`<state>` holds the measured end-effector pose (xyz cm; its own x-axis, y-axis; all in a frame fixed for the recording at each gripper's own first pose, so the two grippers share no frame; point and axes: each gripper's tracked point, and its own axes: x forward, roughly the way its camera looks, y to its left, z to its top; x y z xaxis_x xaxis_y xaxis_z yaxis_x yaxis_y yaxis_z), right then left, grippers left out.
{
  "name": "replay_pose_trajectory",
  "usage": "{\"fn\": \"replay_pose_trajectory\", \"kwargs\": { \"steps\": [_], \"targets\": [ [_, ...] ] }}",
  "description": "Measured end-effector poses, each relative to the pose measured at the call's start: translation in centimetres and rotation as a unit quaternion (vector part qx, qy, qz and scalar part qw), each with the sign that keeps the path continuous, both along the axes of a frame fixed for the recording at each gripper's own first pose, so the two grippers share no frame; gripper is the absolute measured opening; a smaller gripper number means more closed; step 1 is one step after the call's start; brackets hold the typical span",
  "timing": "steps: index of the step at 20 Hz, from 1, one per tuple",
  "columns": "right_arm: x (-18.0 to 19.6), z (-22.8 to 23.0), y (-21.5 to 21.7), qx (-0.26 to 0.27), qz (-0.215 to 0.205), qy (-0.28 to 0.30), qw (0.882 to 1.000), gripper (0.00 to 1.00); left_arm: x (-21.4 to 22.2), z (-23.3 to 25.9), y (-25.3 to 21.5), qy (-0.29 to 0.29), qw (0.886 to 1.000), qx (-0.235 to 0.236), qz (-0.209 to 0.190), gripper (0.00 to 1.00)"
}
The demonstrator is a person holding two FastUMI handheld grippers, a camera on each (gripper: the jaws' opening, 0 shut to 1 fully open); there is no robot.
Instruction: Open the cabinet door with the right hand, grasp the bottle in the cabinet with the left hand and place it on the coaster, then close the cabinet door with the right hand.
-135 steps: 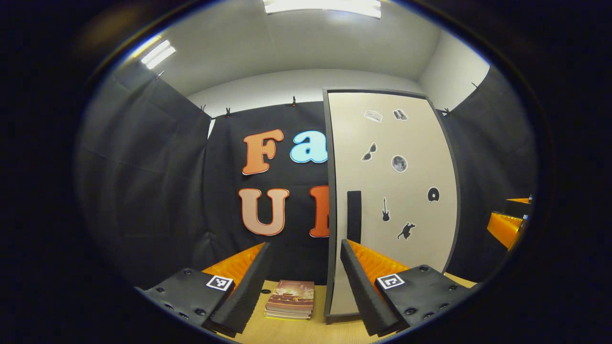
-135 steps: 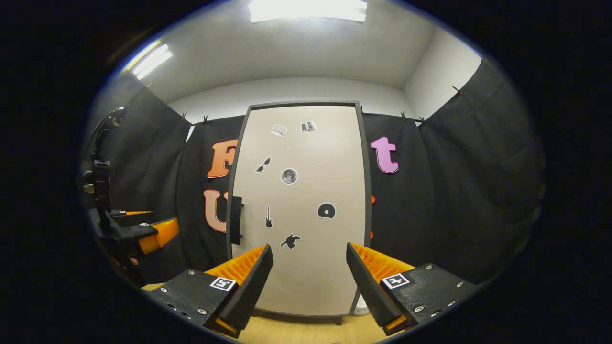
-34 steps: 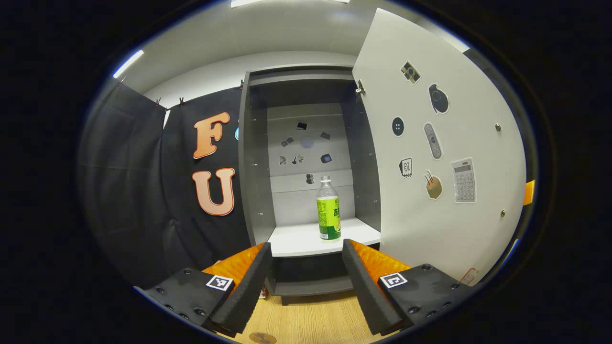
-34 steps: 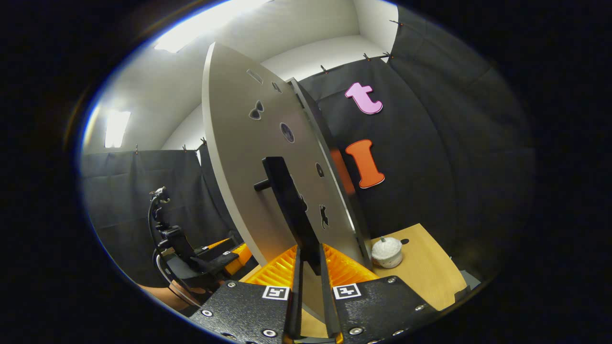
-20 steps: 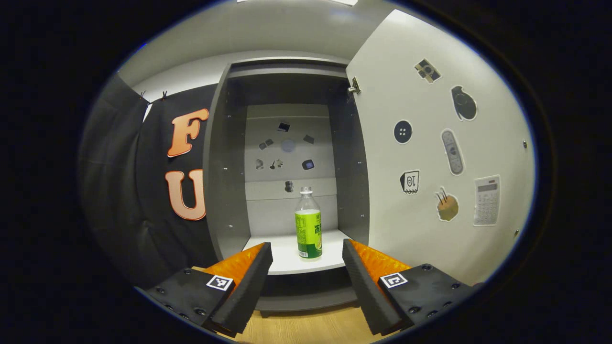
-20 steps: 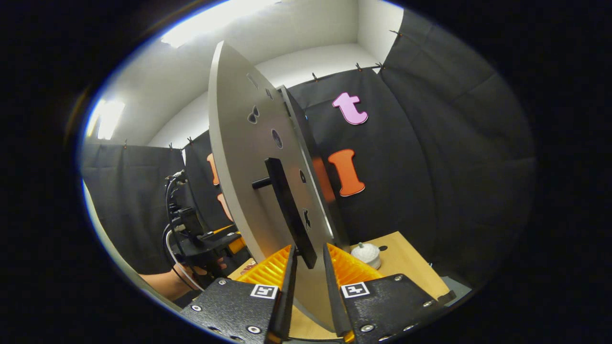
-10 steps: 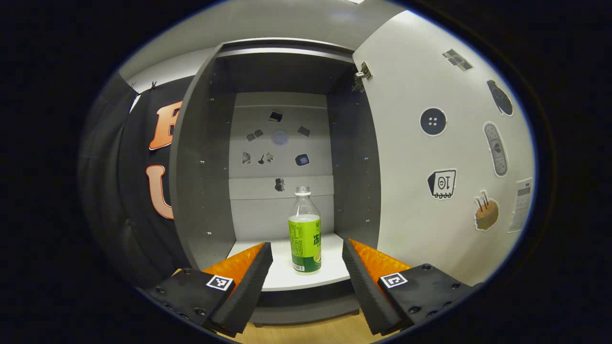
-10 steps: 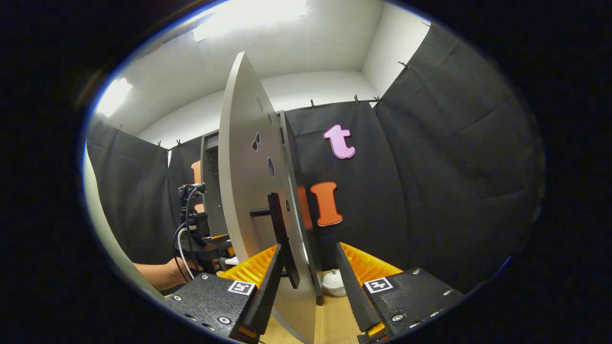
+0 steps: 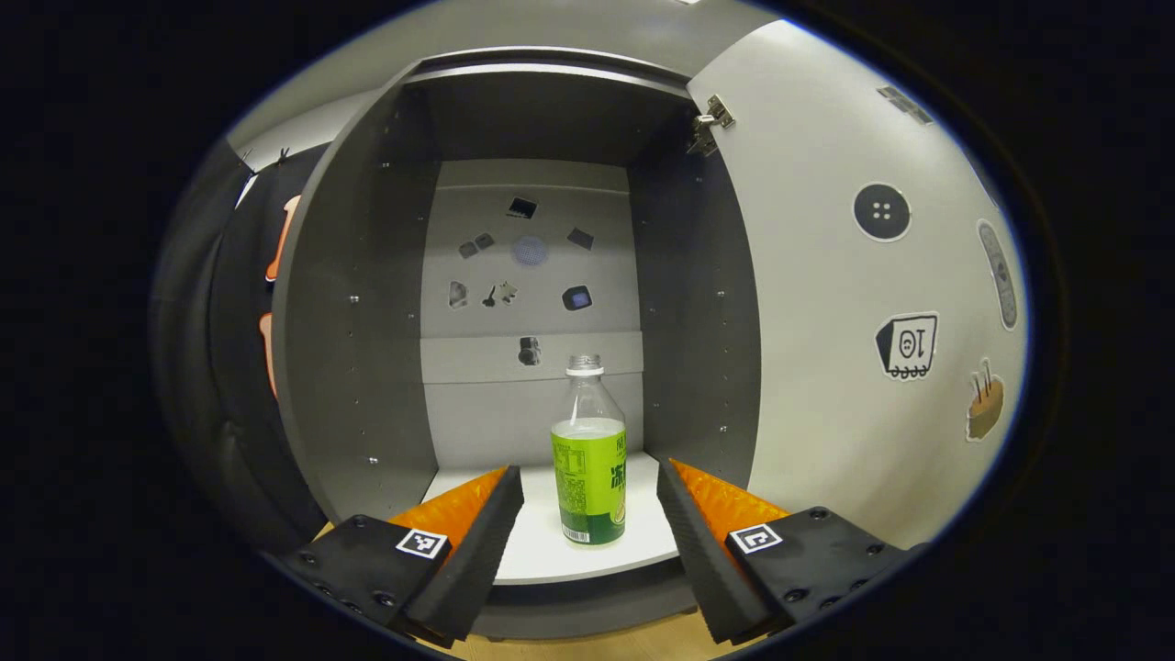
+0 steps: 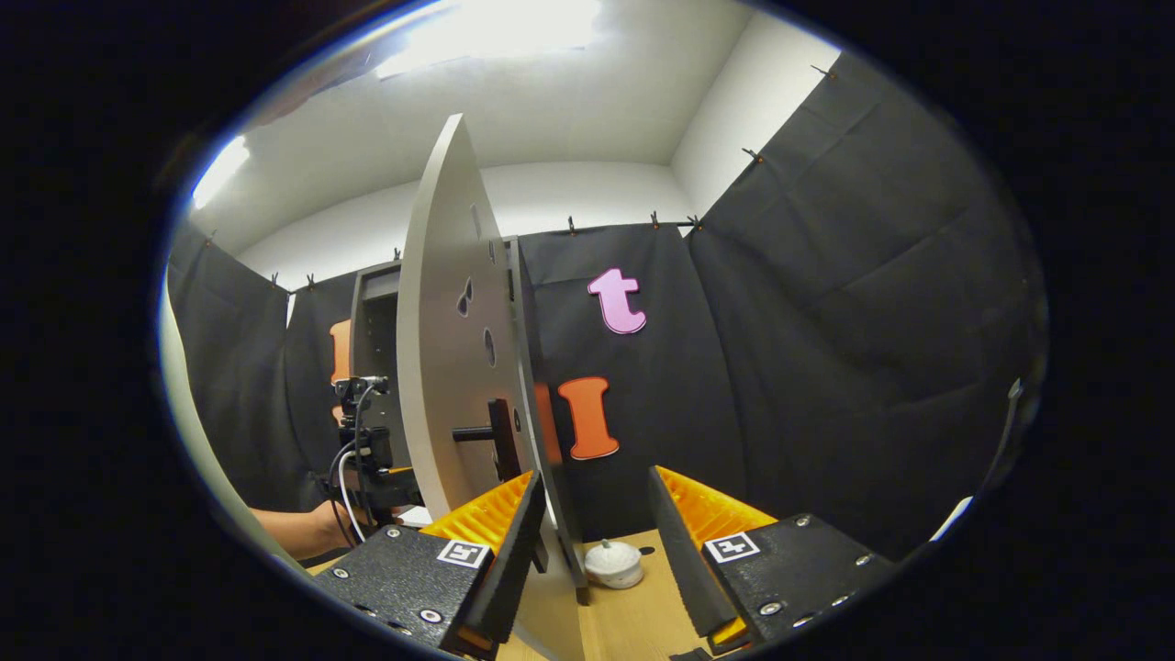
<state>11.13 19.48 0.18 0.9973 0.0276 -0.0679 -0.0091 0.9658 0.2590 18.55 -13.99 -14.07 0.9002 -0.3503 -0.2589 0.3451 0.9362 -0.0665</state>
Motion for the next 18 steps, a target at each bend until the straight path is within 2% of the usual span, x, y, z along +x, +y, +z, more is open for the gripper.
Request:
{"fn": "replay_pose_trajectory", "kwargs": {
  "steps": [4, 8, 14, 18],
  "targets": [
    [0.3, 0.4, -0.5, -0.001, -0.021, -0.004, 1.000, 0.71, 1.5, -1.4, -0.4, 0.015, 1.000, 0.007, 0.000, 0.96],
    [0.5, 0.0, -0.9, -0.006, -0.043, 0.004, 0.999, 0.71, 3.0, -3.3, 0.7, 0.036, 0.999, 0.019, 0.025, 0.96],
    [0.7, -1.0, -1.1, -0.014, -0.057, 0.020, 0.998, 0.72, 4.5, -5.4, -1.2, 0.062, 0.998, 0.013, 0.003, 0.96],
    [0.5, -1.2, -1.5, -0.018, -0.069, 0.025, 0.997, 0.72, 6.0, -6.5, -2.4, 0.063, 0.998, 0.028, 0.002, 0.96]
  ]
}}
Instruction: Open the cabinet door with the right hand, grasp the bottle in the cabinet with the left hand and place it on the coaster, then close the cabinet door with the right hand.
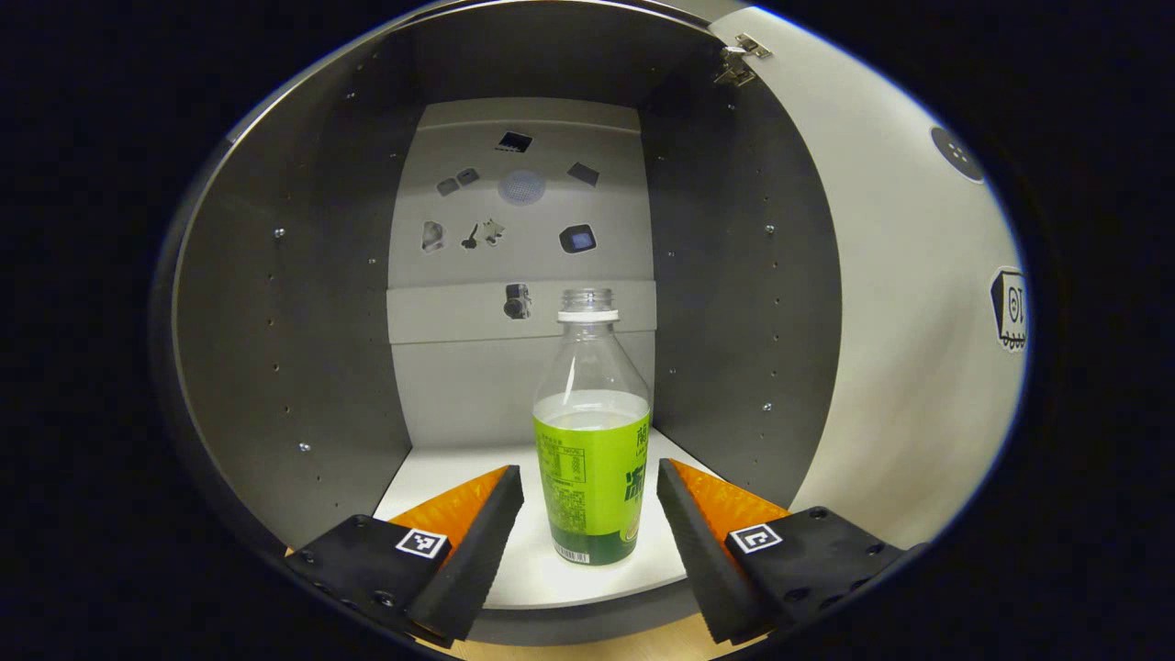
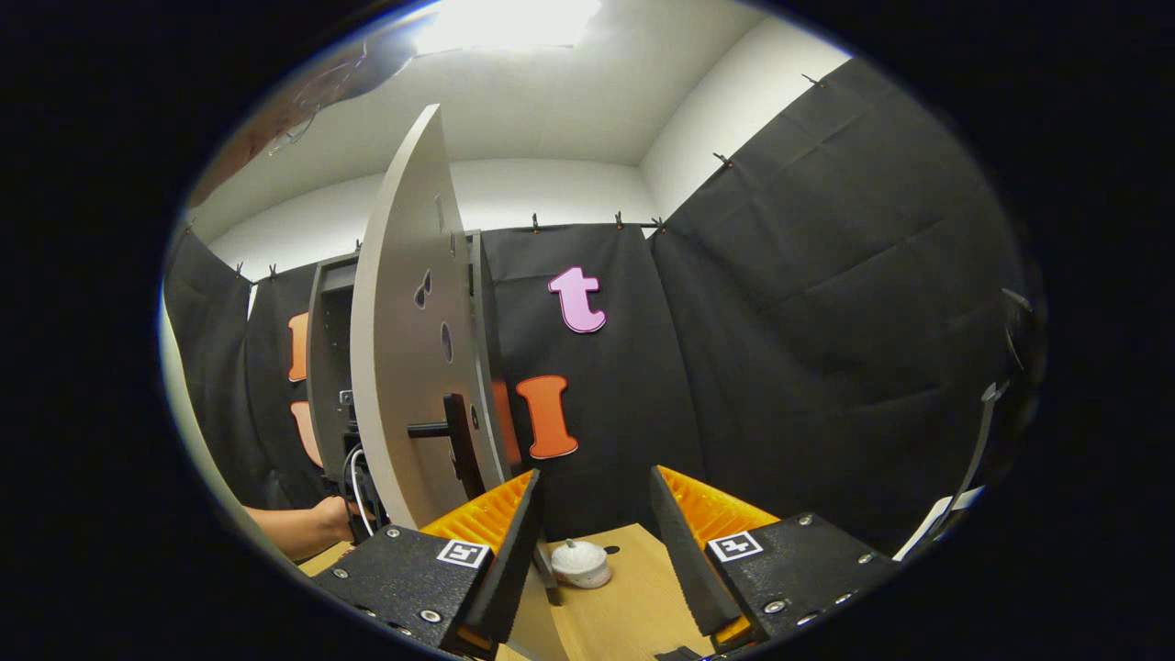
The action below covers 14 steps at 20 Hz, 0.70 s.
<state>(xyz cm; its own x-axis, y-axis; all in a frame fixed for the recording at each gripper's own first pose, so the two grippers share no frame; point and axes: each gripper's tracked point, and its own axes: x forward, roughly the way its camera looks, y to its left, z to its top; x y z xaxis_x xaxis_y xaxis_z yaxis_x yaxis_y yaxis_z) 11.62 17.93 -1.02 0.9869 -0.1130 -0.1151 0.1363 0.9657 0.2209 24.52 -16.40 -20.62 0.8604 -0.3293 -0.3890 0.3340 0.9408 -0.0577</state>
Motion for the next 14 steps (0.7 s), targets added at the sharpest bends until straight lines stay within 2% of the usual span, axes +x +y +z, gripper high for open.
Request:
{"fn": "replay_pose_trajectory", "kwargs": {
  "steps": [3, 7, 10, 11, 14],
  "targets": [
    [-0.2, -0.1, -0.6, -0.001, -0.011, 0.002, 1.000, 0.72, 1.4, -1.2, -0.1, 0.002, 1.000, 0.024, 0.016, 0.96],
    [-0.7, -0.7, -0.6, -0.010, -0.014, 0.017, 1.000, 0.72, 2.9, -2.1, -0.2, 0.003, 0.999, 0.032, 0.034, 0.96],
    [-0.7, -0.8, -0.4, -0.019, -0.012, 0.023, 0.999, 0.72, 3.0, -3.5, -0.1, 0.028, 0.998, 0.034, 0.045, 0.96],
    [-0.9, -0.9, -0.4, -0.025, -0.011, 0.025, 0.999, 0.72, 3.1, -3.2, 0.0, 0.023, 0.998, 0.031, 0.046, 0.84],
    [-0.7, -1.1, -0.2, -0.035, -0.005, 0.034, 0.999, 0.72, 2.9, -3.3, -0.2, 0.030, 0.998, 0.033, 0.041, 0.81]
  ]
}}
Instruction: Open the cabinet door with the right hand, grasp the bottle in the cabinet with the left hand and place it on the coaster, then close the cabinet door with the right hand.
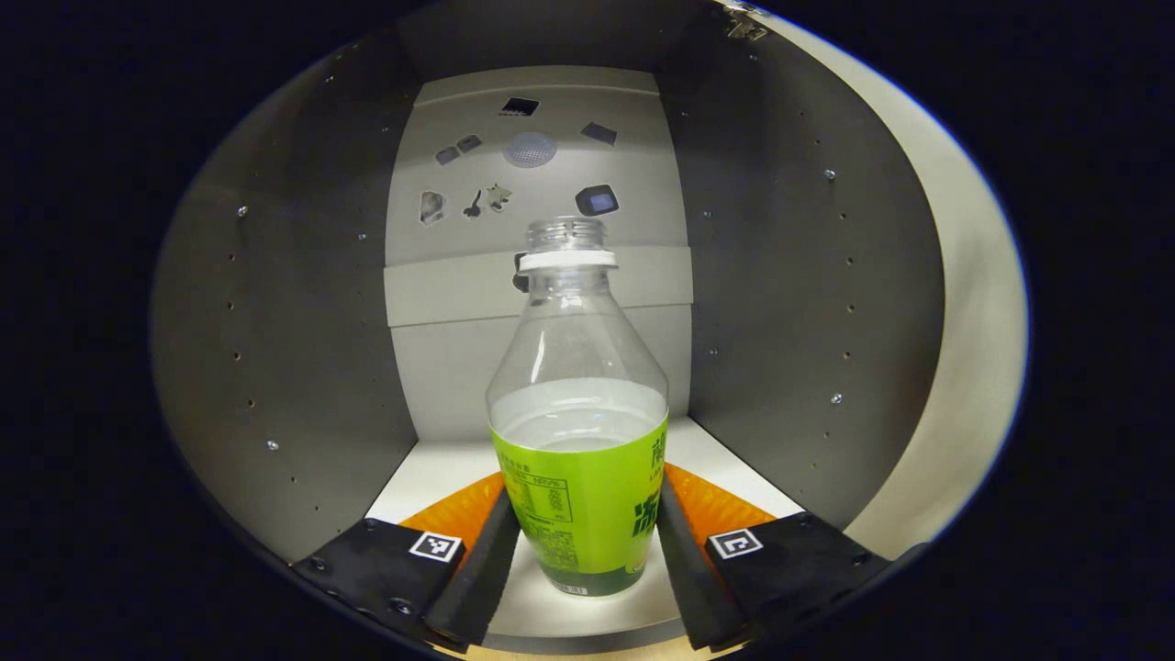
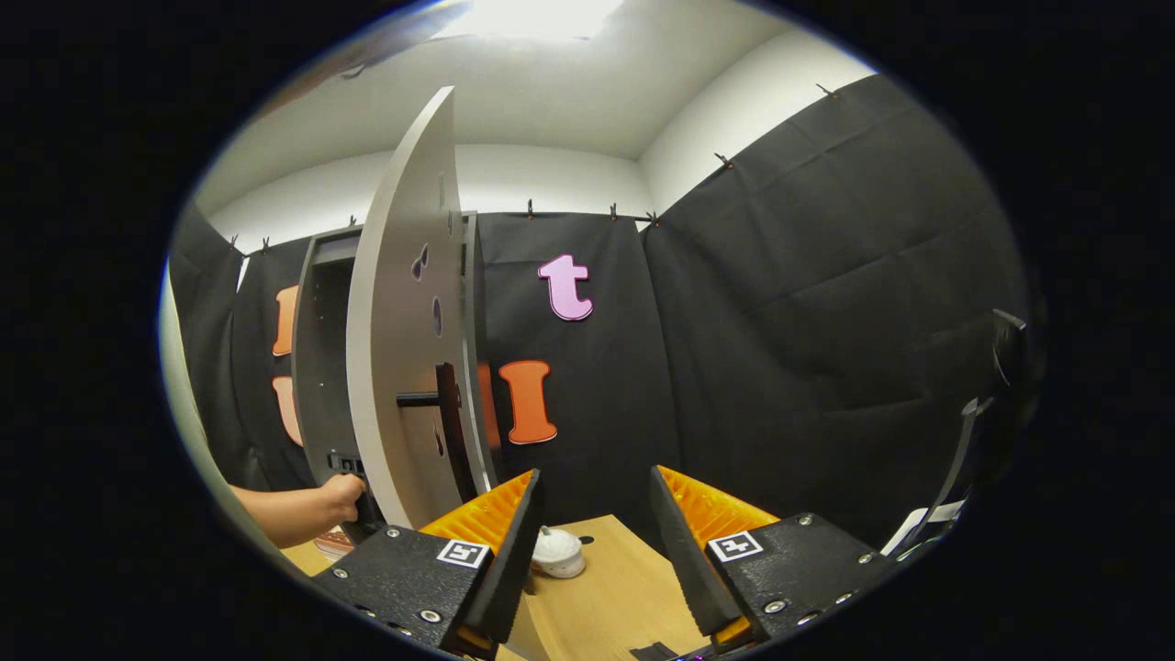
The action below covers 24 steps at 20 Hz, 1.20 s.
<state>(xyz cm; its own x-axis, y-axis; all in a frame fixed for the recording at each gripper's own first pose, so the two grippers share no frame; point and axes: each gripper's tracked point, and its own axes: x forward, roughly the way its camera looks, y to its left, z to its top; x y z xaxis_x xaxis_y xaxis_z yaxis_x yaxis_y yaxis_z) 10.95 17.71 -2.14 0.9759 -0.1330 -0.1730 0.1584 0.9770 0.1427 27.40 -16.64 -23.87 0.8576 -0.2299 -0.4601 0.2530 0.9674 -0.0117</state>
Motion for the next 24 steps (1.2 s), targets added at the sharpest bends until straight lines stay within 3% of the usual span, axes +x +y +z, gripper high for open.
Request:
{"fn": "replay_pose_trajectory", "kwargs": {
  "steps": [7, 14, 18, 19, 24],
  "targets": [
    [-1.1, -1.2, 0.4, 0.005, 0.040, 0.013, 0.999, 0.73, -3.1, 2.3, 0.9, 0.006, 1.000, -0.015, 0.004, 0.80],
    [-2.0, -1.2, 1.0, 0.050, 0.106, 0.008, 0.993, 0.75, -8.8, 6.4, 4.2, -0.026, 0.999, 0.014, 0.022, 0.78],
    [-2.4, -0.9, 1.1, 0.060, 0.141, 0.003, 0.988, 0.80, -13.2, 8.3, 6.6, -0.040, 0.998, 0.026, 0.044, 0.78],
    [-2.6, -0.8, 1.2, 0.066, 0.152, 0.002, 0.986, 0.85, -14.5, 8.4, 7.0, -0.041, 0.998, 0.029, 0.048, 0.78],
    [-3.3, -0.7, 1.3, 0.088, 0.182, -0.005, 0.979, 0.80, -19.1, 10.5, 9.4, -0.061, 0.994, 0.042, 0.075, 0.78]
  ]
}}
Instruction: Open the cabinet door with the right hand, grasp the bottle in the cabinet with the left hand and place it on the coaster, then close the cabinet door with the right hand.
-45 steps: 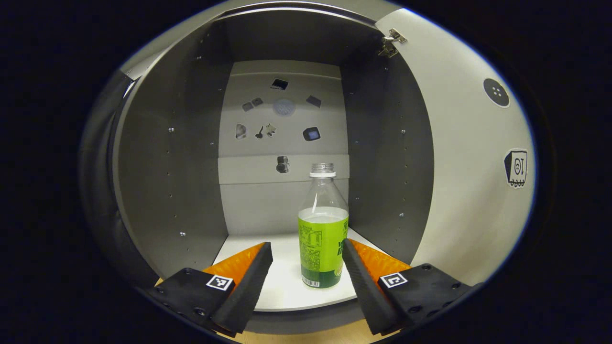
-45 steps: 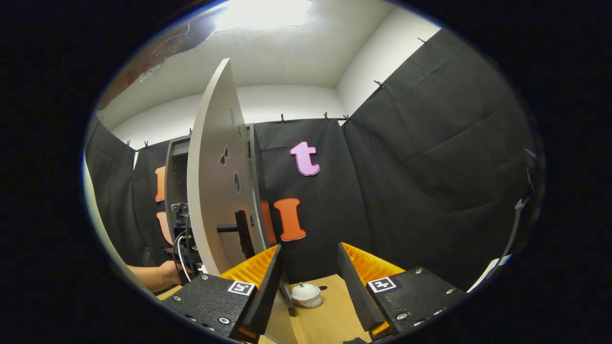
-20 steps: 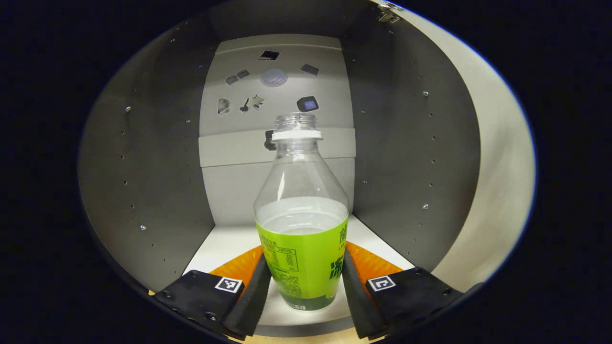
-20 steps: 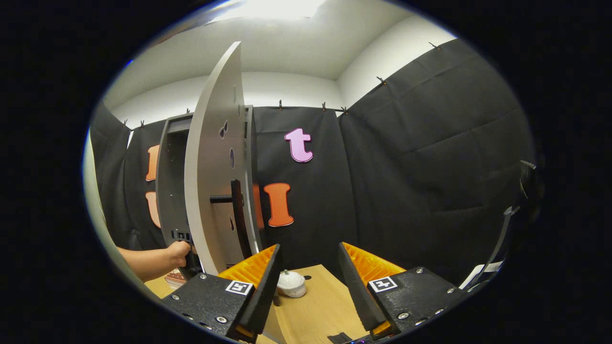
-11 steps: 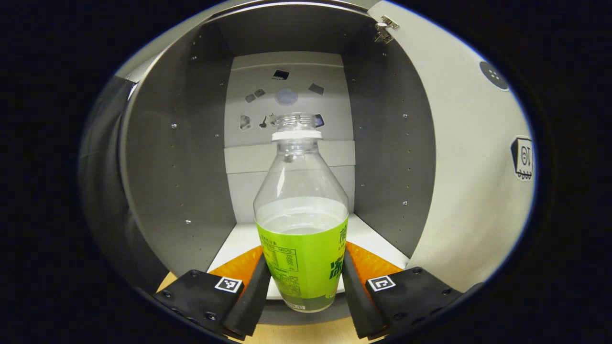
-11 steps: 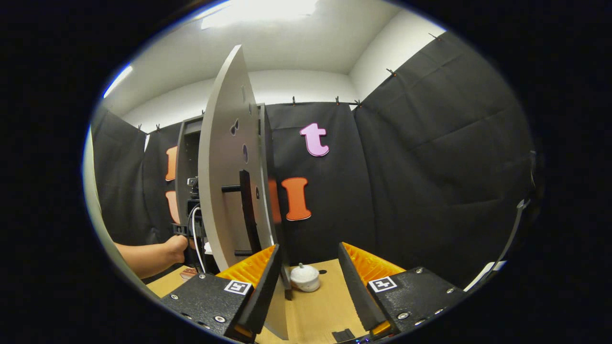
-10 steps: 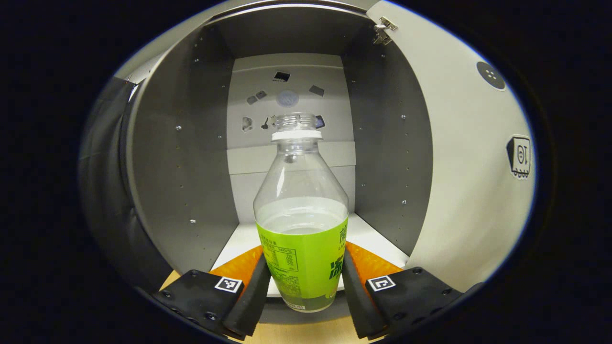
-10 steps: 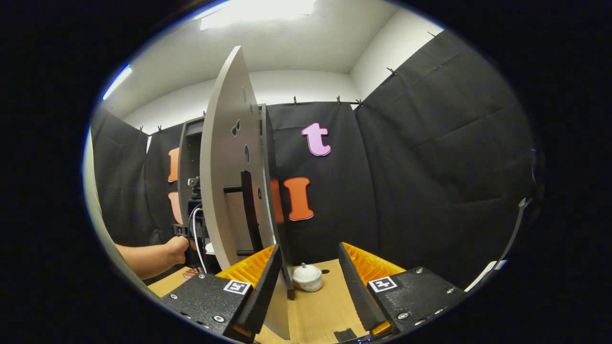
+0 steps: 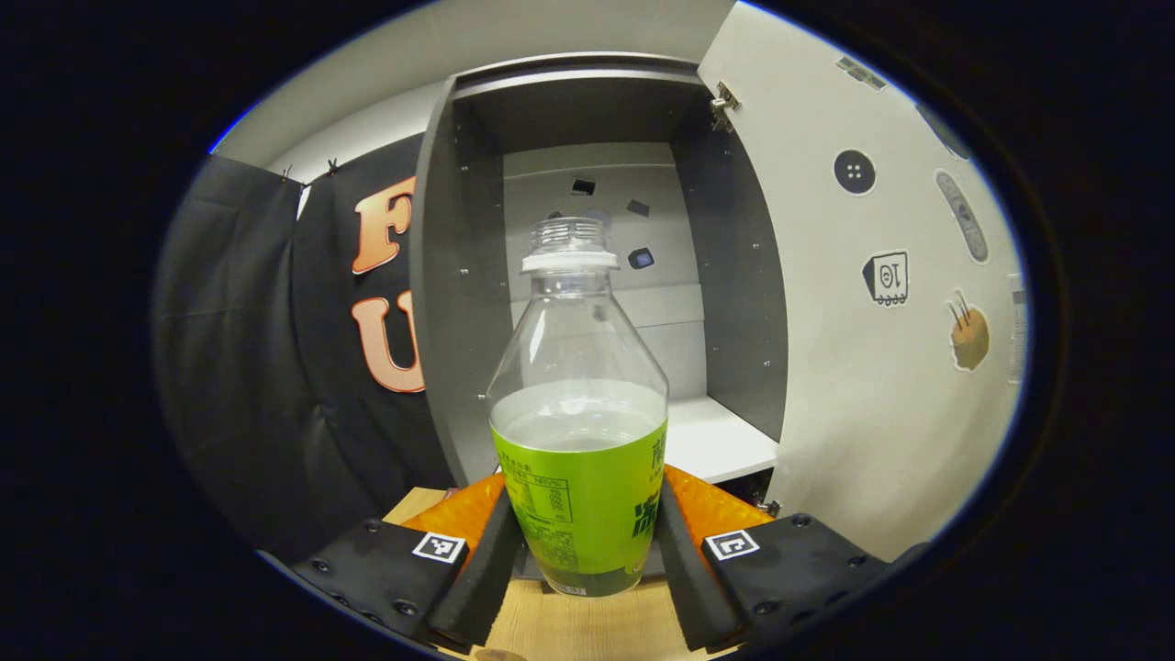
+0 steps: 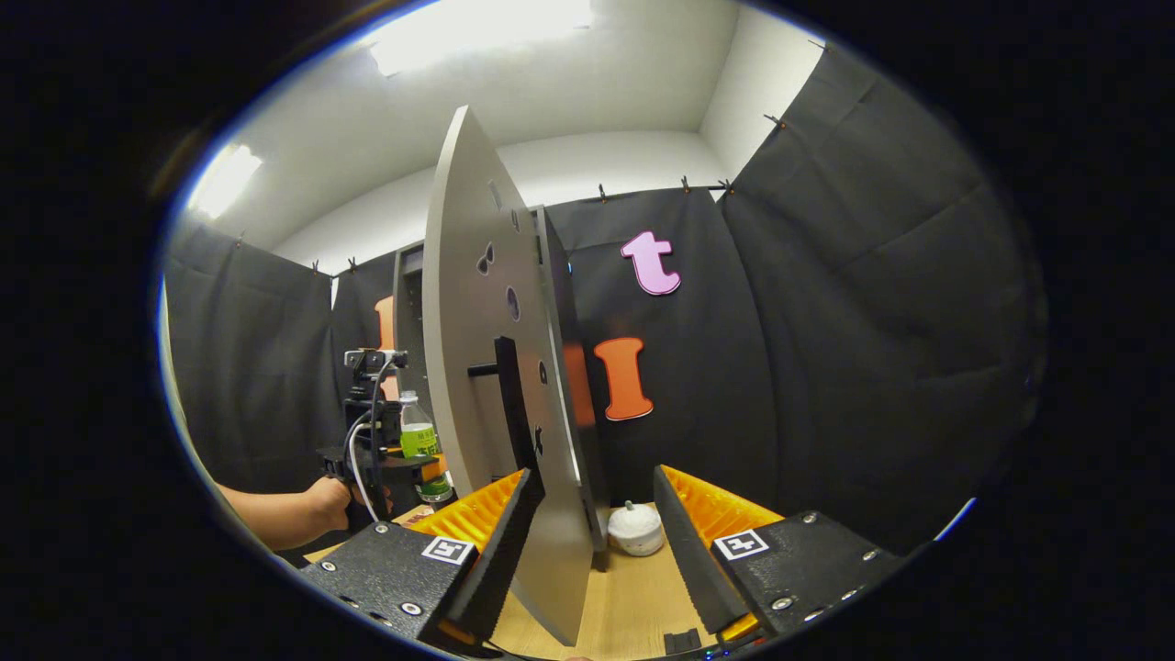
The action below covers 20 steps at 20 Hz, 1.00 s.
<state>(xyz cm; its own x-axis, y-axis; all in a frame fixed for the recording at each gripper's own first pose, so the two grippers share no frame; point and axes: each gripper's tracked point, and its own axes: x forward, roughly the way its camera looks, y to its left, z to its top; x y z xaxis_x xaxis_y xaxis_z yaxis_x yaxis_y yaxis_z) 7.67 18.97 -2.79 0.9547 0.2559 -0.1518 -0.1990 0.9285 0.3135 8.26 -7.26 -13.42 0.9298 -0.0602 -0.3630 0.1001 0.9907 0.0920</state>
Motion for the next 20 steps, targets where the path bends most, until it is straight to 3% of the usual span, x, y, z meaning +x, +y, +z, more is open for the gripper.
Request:
{"fn": "replay_pose_trajectory", "kwargs": {
  "steps": [9, 20],
  "targets": [
    [-0.8, -0.2, 1.1, -0.026, -0.014, -0.007, 1.000, 0.80, -3.5, 2.6, 3.8, -0.026, 0.999, -0.005, 0.020, 0.78],
    [-2.5, -0.8, 8.3, -0.039, -0.048, 0.018, 0.998, 0.80, -8.5, 0.3, 13.7, -0.023, 0.999, -0.022, 0.032, 0.78]
  ]
}}
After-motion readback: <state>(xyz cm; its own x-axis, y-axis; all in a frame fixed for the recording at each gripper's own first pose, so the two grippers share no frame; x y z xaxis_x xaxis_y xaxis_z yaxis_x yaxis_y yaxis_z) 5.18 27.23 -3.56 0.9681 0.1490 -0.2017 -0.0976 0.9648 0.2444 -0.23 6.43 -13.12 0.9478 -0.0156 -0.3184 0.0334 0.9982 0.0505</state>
